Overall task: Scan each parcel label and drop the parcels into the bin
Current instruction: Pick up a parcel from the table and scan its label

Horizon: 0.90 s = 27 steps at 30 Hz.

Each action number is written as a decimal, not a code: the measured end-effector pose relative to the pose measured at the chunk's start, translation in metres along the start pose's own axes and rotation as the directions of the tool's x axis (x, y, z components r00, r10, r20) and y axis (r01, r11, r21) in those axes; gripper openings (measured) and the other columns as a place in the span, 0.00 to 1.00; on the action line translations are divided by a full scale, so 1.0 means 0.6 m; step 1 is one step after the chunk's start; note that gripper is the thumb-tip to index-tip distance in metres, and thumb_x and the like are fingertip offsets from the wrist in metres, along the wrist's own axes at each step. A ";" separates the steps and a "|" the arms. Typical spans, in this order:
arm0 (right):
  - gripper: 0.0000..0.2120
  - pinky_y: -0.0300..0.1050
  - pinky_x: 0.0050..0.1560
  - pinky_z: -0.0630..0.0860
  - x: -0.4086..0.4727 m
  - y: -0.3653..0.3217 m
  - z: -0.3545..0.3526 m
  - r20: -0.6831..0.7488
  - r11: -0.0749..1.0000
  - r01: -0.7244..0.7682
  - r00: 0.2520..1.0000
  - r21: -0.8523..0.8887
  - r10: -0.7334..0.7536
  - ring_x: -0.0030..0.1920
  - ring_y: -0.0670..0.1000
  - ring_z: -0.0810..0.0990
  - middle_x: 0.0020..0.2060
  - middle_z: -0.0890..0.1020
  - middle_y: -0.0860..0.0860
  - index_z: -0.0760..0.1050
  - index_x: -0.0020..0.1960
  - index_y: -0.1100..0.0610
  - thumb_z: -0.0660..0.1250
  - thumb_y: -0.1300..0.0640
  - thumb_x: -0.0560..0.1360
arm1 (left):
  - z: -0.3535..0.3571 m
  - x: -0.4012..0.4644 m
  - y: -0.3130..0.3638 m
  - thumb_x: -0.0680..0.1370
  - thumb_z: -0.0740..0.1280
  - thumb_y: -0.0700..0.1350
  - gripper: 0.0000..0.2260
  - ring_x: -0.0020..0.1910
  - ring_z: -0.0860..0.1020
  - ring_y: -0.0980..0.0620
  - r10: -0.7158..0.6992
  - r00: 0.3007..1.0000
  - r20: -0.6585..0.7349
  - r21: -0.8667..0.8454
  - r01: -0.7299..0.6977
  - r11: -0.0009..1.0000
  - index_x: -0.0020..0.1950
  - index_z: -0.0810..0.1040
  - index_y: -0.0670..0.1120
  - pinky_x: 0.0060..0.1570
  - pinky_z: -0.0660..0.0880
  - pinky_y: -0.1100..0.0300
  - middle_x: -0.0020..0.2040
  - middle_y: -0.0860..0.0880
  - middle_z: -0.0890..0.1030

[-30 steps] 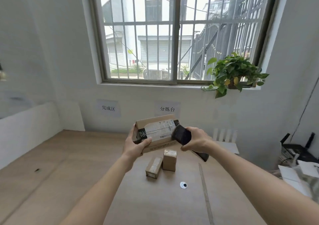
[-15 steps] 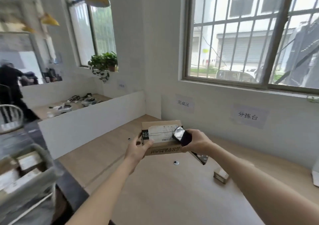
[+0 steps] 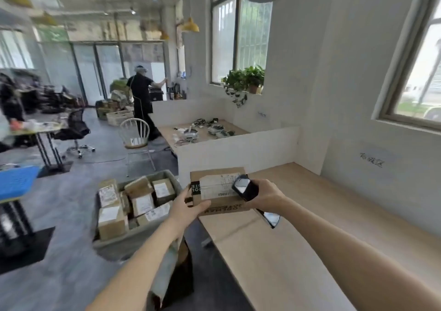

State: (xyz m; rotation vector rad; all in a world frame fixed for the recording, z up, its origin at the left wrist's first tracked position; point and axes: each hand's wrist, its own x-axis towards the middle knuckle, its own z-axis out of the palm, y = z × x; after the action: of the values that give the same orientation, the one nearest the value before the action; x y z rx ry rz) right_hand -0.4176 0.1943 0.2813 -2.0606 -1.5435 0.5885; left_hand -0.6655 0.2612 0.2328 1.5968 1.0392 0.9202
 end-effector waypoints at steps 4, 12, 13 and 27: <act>0.21 0.43 0.43 0.76 0.069 -0.088 0.081 0.055 0.998 0.061 0.997 -0.004 -0.060 0.47 0.49 0.81 0.45 0.82 0.46 0.77 0.49 0.48 0.80 0.48 0.60 | -0.115 0.028 -0.046 0.71 0.77 0.52 0.41 0.69 0.70 0.50 -0.028 0.996 -0.080 0.026 0.030 0.999 0.79 0.61 0.48 0.64 0.66 0.58 0.72 0.51 0.71; 0.23 0.53 0.50 0.83 0.211 -0.185 0.204 0.164 0.990 0.139 0.976 0.033 -0.143 0.48 0.50 0.82 0.48 0.83 0.49 0.78 0.54 0.53 0.80 0.54 0.62 | -0.259 0.106 -0.141 0.62 0.78 0.67 0.52 0.73 0.68 0.46 -0.140 0.977 -0.160 0.005 0.143 0.990 0.80 0.59 0.53 0.69 0.70 0.46 0.78 0.51 0.65; 0.23 0.53 0.50 0.83 0.235 -0.191 0.217 0.172 0.989 0.143 0.974 0.032 -0.147 0.49 0.50 0.82 0.48 0.83 0.50 0.78 0.54 0.53 0.80 0.54 0.62 | -0.275 0.121 -0.161 0.58 0.77 0.71 0.56 0.72 0.70 0.46 -0.145 0.977 -0.159 0.012 0.149 0.989 0.79 0.59 0.55 0.67 0.72 0.43 0.78 0.51 0.65; 0.35 0.50 0.54 0.82 0.712 -0.209 0.402 0.326 0.985 0.170 0.930 0.024 -0.168 0.55 0.52 0.80 0.56 0.81 0.50 0.74 0.66 0.52 0.80 0.49 0.62 | -0.375 0.496 -0.306 0.69 0.76 0.58 0.46 0.76 0.63 0.44 -0.300 0.908 -0.291 0.113 0.344 0.932 0.81 0.58 0.49 0.71 0.67 0.41 0.79 0.49 0.61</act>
State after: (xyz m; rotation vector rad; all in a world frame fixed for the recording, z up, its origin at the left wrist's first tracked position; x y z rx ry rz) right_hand -0.5448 0.6670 0.1502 -1.8753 -1.8873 0.8968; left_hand -0.8040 0.6398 0.1299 1.3922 1.5547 0.8540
